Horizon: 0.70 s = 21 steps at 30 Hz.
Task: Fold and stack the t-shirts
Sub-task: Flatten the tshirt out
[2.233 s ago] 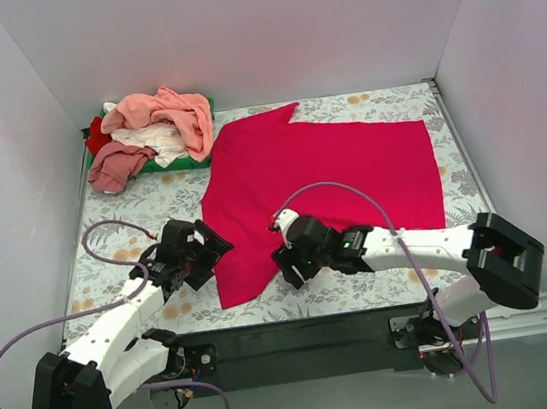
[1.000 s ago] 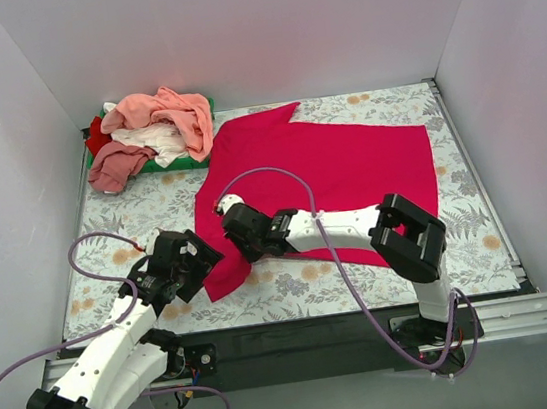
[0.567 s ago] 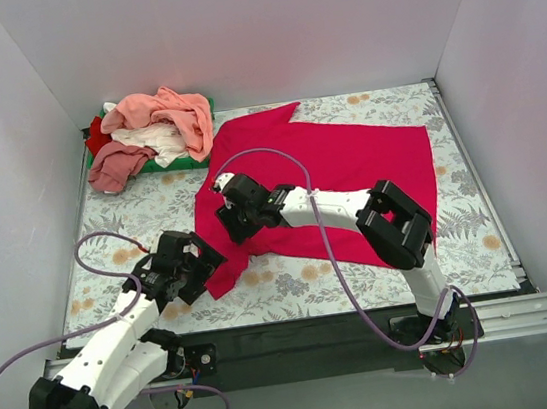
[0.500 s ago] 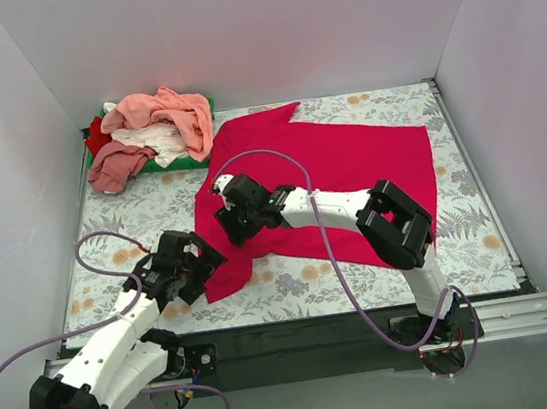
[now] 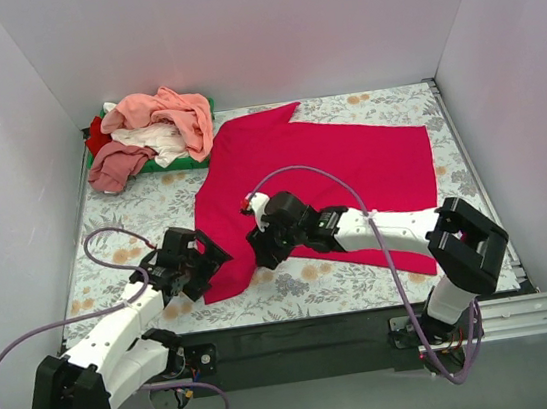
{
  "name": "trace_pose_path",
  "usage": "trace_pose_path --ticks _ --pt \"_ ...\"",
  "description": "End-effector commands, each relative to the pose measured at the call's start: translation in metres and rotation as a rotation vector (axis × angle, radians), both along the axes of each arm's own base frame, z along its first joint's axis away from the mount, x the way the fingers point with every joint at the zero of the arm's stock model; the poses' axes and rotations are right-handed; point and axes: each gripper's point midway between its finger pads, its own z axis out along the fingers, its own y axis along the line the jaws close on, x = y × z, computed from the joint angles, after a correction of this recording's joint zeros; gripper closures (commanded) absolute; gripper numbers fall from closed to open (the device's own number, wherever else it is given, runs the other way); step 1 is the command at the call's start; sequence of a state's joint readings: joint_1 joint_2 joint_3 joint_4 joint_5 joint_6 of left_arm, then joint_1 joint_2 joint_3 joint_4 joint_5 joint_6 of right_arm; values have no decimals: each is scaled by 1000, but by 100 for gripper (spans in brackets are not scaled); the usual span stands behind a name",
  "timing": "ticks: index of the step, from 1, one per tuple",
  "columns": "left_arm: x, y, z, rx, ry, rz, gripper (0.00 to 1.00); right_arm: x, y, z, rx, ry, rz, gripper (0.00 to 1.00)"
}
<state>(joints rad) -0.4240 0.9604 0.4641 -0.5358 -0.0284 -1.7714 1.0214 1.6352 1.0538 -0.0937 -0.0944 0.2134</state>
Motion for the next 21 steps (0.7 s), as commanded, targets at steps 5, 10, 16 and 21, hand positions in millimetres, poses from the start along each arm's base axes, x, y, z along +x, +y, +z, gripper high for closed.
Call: trace_pose_path --ticks 5,10,16,21 --pt "-7 -34 38 -11 -110 -264 3 -16 -24 -21 -11 31 -112 41" --pt "-14 -37 18 224 -27 -299 3 -1 -59 -11 17 3 -312 41" --pt "-17 -47 12 381 25 -366 19 4 -93 -19 34 58 -404 42" --pt "-25 -53 -1 415 69 -430 37 5 -102 -15 53 49 -419 42"
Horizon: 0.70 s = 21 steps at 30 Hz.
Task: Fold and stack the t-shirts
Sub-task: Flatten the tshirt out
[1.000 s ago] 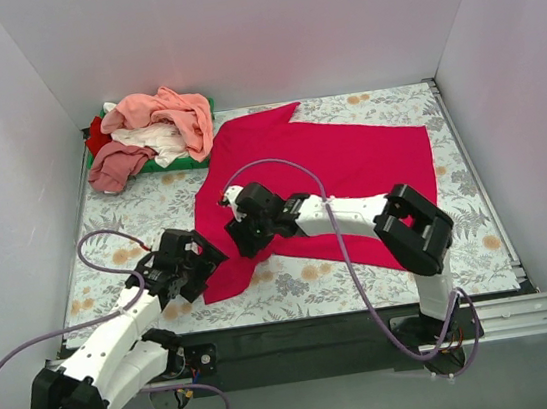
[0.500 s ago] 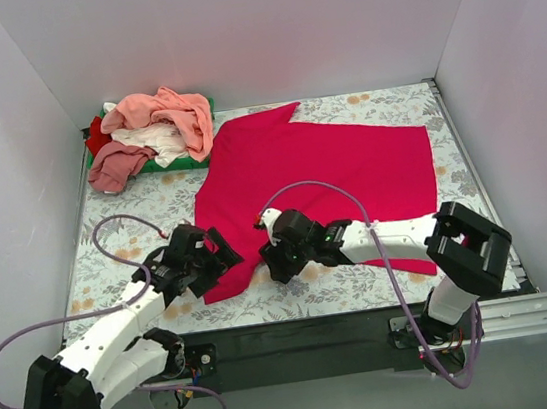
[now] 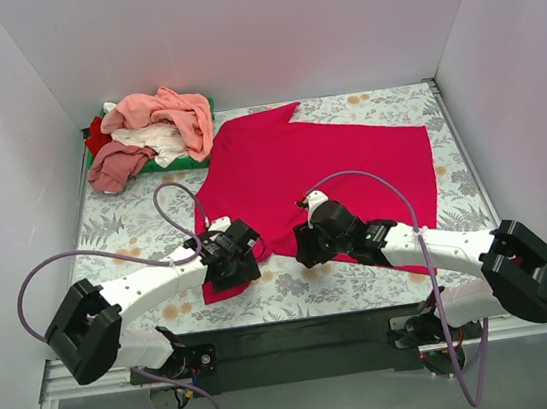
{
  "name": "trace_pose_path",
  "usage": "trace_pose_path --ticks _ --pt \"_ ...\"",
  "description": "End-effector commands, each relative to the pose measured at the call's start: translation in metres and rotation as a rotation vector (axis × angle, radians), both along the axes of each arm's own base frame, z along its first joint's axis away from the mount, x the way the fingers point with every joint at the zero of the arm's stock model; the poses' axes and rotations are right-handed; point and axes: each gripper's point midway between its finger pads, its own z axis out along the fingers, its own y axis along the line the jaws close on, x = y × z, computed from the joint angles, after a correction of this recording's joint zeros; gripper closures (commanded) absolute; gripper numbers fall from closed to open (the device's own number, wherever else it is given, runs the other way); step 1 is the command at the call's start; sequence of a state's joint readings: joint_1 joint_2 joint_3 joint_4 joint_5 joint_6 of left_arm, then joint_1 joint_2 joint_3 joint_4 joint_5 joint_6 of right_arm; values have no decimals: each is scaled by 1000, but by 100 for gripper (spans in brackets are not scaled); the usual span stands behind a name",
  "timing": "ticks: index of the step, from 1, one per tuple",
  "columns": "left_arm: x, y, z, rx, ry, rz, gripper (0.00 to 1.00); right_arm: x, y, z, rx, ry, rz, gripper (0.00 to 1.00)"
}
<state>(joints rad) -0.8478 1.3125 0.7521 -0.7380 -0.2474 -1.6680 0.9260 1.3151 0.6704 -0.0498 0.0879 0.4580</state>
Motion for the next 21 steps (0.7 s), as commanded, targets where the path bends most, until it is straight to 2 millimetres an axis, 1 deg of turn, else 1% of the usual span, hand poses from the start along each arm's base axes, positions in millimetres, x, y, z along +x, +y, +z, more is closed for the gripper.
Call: trace_pose_path --ticks 1,3,5,8,9,10,11,12,13,14,15,17,18,19,20,21 --pt "3 1 -3 67 3 -32 40 4 2 10 45 -25 -23 42" --pt "1 -4 -8 69 18 -64 47 5 0 8 42 -26 -28 41" --pt "2 -10 -11 64 26 -89 50 5 -1 8 43 -27 -26 41" --pt "6 -10 -13 78 23 -88 60 0 -1 6 34 -30 20 40" --pt "8 -9 -12 89 11 -83 66 0 8 12 73 -45 54 39" --pt "11 -9 -12 95 2 -76 73 -2 11 14 85 -50 79 39" --pt "14 -10 -8 97 -4 -68 83 -5 14 15 94 -60 128 38" --pt "16 -10 -7 101 -12 -60 90 -11 23 20 135 -56 182 36" --pt "20 -9 -3 111 -29 -45 100 -13 27 23 153 -59 215 35" --pt "22 -7 0 121 -37 -39 100 -17 32 22 165 -56 249 35" --pt "25 -9 5 119 -52 -37 100 -25 40 25 203 -40 307 34" --pt "30 -5 11 139 -70 -31 100 -29 52 26 244 -31 360 32" --pt "32 -4 12 148 -70 -27 100 -31 61 34 268 -26 395 32" --pt "35 -3 15 154 -74 -21 100 -31 67 27 259 -12 406 32" --pt "36 2 15 173 -69 -15 100 -31 77 35 270 -24 424 32" --pt "37 4 14 185 -61 -9 100 -30 82 34 266 -28 435 34"
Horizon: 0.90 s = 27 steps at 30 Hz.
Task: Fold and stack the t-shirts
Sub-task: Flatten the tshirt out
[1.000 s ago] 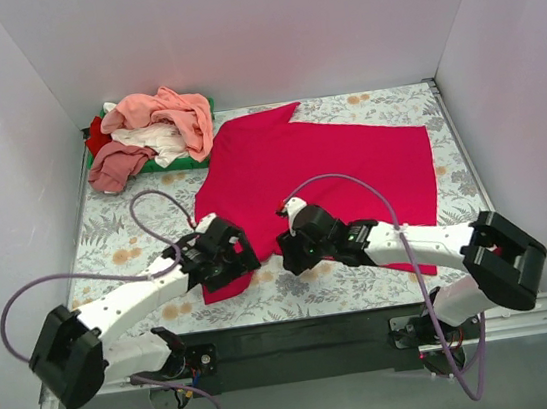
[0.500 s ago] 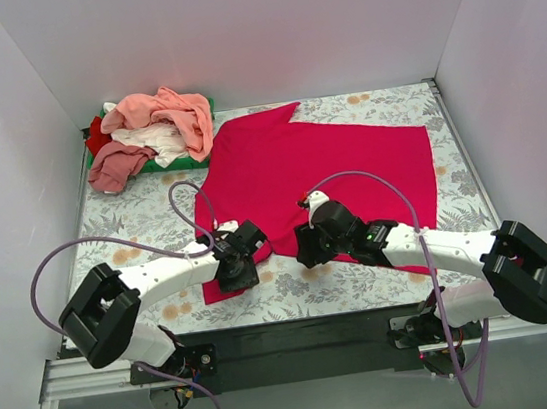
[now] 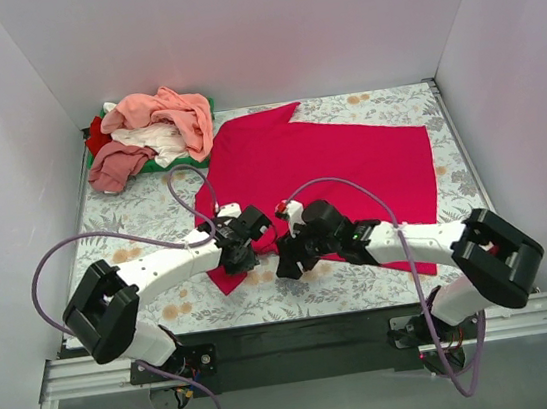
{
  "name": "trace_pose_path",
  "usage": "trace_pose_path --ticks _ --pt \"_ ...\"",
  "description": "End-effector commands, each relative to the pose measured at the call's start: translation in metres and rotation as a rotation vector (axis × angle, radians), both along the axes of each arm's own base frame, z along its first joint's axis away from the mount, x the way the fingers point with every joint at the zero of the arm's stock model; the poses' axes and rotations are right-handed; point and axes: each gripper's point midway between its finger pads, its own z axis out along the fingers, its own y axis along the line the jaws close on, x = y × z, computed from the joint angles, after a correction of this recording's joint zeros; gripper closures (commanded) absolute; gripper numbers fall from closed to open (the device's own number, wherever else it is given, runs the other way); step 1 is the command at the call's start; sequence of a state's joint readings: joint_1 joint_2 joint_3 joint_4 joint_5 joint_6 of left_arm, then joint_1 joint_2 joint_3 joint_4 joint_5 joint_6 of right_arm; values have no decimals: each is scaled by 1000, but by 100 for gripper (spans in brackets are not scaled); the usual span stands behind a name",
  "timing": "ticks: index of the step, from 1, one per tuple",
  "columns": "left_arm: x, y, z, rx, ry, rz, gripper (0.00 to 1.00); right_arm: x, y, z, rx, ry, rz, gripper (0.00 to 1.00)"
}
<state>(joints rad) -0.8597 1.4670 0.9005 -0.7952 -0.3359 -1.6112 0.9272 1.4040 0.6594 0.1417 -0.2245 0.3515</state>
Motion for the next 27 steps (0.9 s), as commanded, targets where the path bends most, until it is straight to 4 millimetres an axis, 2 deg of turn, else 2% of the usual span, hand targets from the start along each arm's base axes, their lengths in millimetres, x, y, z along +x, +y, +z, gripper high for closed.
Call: trace_pose_path --ticks 1,3,6,8,9,11,16,19,22,23,26,27 --pt "16 13 12 61 -41 41 100 -2 41 23 100 -41 128 35" --pt "19 23 14 102 -46 63 100 4 51 26 102 -50 121 38" --pt "30 30 21 104 -57 97 100 15 59 16 73 -53 93 40" --pt "43 27 25 53 -79 109 100 21 68 13 79 -55 87 41" --pt "44 23 25 23 -67 86 96 23 71 11 82 -55 80 43" --pt "55 23 24 -25 -69 101 94 30 80 6 94 -51 71 46" --pt "74 27 20 -66 -72 133 94 40 96 -14 86 -18 54 53" --pt "84 28 19 -75 -81 145 89 49 103 -14 102 -32 22 55" --pt "92 30 21 -95 -95 157 72 59 102 -15 104 -53 -32 55" --pt "92 31 21 -97 -93 159 55 59 103 -14 106 -55 -39 55" --pt "93 37 26 -94 -114 198 35 66 106 -11 122 -58 -73 57" --pt "93 39 26 -96 -117 209 33 67 108 -11 123 -59 -77 58"
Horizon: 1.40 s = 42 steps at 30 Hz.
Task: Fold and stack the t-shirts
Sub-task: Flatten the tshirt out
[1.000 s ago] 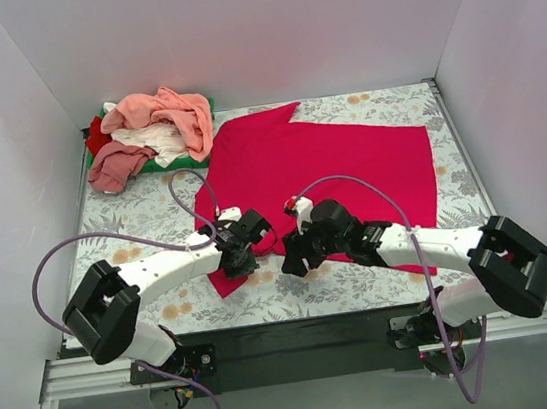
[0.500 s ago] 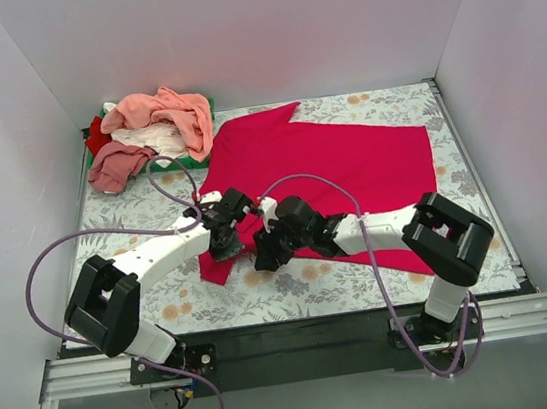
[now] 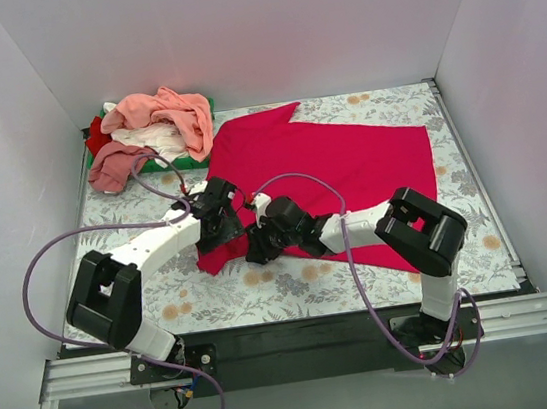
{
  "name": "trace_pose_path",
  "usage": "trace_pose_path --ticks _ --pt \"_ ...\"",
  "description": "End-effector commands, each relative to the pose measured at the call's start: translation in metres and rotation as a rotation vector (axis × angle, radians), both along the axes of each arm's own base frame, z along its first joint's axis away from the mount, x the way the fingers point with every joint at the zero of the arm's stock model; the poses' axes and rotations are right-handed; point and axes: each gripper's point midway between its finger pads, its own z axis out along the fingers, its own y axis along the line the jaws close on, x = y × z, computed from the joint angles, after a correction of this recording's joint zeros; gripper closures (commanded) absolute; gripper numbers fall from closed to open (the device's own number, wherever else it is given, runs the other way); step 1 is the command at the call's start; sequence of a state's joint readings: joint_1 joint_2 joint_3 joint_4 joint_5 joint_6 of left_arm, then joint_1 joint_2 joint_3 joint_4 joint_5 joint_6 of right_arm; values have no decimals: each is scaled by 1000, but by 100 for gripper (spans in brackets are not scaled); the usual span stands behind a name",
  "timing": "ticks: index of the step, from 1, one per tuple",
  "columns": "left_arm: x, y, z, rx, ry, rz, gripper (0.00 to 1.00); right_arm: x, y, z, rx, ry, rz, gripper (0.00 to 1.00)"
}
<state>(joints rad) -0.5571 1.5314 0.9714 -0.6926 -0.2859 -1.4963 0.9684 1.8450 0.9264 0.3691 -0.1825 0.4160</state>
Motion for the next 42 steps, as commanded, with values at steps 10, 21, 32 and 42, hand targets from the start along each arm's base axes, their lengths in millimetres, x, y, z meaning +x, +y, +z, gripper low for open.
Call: trace_pose_path --ticks 10,21,32,42 --pt "-15 39 31 -135 -135 308 8 25 35 27 46 -165 -11 56" --pt "-54 44 8 -275 -127 359 7 55 42 26 -116 -335 -102 53" --pt "-48 34 -11 -308 -106 348 44 56 40 12 -210 -356 -105 73" --pt "-40 42 -20 -268 -109 356 83 44 41 37 -172 -379 -79 99"
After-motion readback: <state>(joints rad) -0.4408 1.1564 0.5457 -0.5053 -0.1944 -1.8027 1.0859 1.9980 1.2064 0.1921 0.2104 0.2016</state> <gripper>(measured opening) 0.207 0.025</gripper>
